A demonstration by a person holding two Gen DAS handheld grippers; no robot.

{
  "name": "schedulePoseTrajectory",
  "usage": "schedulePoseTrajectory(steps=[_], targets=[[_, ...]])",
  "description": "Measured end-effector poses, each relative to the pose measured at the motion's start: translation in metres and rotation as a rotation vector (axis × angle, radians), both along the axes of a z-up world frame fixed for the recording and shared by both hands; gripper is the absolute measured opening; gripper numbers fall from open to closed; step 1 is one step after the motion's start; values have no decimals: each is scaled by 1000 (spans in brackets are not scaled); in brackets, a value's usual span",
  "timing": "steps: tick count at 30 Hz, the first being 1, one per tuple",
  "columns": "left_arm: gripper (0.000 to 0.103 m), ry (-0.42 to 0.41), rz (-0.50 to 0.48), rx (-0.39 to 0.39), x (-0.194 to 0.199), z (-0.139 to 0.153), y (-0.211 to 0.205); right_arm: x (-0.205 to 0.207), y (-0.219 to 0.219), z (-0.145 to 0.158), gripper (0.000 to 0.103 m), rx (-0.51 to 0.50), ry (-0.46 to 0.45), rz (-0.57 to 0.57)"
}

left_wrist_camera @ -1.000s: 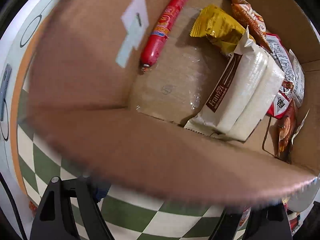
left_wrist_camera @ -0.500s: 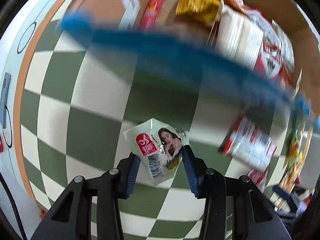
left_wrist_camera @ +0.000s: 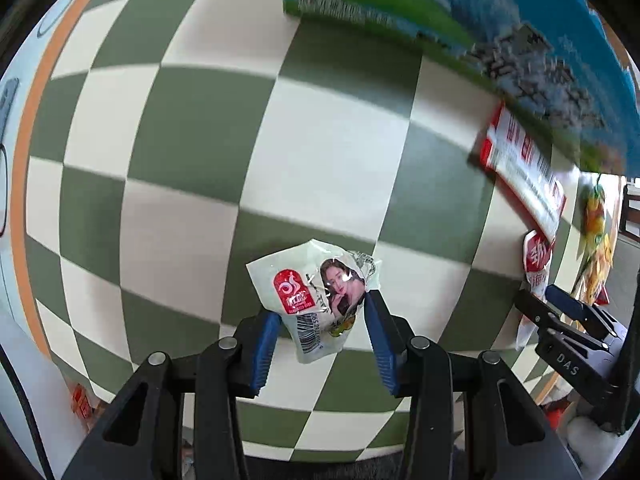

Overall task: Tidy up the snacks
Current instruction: 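Grasp the small white photo packet with the left gripper while the right gripper grasps the fish pouch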

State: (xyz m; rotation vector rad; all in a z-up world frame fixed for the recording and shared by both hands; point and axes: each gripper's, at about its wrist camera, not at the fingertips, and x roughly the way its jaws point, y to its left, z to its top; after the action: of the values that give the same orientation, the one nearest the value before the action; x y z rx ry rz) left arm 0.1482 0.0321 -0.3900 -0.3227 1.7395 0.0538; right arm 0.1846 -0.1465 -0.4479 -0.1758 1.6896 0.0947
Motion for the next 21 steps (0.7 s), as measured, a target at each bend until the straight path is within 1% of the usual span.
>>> schedulePoseTrajectory(steps=[1,3,5,7,10,11,14,16,19,21], targets=[[41,10,-4,-5,-1,-2,-1,-4,2,0,59,8,7,-10],[43,36,6,-22,0,-9,1,-13,5,-2,59,35,52,-42],[43,62,24,-52,1,-12,4,-16,3,-3,59,47,65,-62],[43,83,35,-73,3,-19,9,-15,0,-5,64,69,92,-99],[45,111,52,-91,7,-29,15,-10,-10,-5,67,102,122,-155],[45,110,60,-93,5,-31,18,-9,-12,-6,67,107,127,-161],[45,128,64,-89,16,-38,26,-8,-11,-7,67,98,137,-154],[45,130,67,-92,16,-37,23,6,-14,-8,68,90,144,-149],[45,129,93,-109,27,-24,45,9,-8,-11,68,91,143,-157],[45,128,107,-111,29,-24,48,17,-6,-10,68,99,142,-169]])
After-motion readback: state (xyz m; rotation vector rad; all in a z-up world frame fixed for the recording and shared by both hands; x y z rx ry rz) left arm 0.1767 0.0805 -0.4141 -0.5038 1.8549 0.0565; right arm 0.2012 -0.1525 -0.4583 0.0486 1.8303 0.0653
